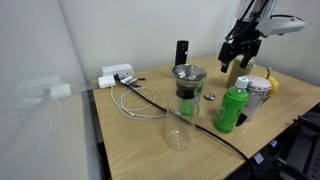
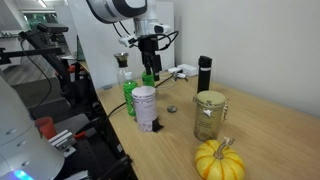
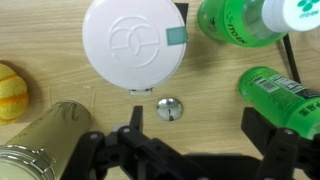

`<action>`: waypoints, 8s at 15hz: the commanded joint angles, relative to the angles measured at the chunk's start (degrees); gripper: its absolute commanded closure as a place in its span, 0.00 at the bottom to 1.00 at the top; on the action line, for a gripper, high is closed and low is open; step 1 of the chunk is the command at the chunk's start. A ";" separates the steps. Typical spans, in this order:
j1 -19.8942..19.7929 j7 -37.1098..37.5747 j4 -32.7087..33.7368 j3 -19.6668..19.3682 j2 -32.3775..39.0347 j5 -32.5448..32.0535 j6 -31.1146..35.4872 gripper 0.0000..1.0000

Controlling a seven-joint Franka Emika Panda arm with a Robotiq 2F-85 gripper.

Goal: Pick the silver object from the table and put it on top of the clear bottle on the left

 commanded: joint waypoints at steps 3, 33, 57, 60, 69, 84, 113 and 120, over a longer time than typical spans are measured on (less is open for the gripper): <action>1.04 0.51 4.31 -2.76 11.65 0.71 4.17 0.00; 19.48 14.69 17.57 -20.90 35.04 -11.93 10.13 0.10; 19.60 16.90 17.87 -21.39 34.81 -11.38 12.25 0.99; 19.55 16.75 17.66 -21.35 34.29 -11.35 12.23 0.99; 20.81 18.72 16.90 -22.85 28.42 -13.60 9.87 0.99; 14.64 32.72 17.21 -12.12 5.99 -28.71 -7.04 0.99; 9.99 -0.42 19.69 2.19 -6.61 -0.92 -11.40 0.99; 13.67 -13.87 20.57 3.60 -6.11 6.75 -13.62 0.99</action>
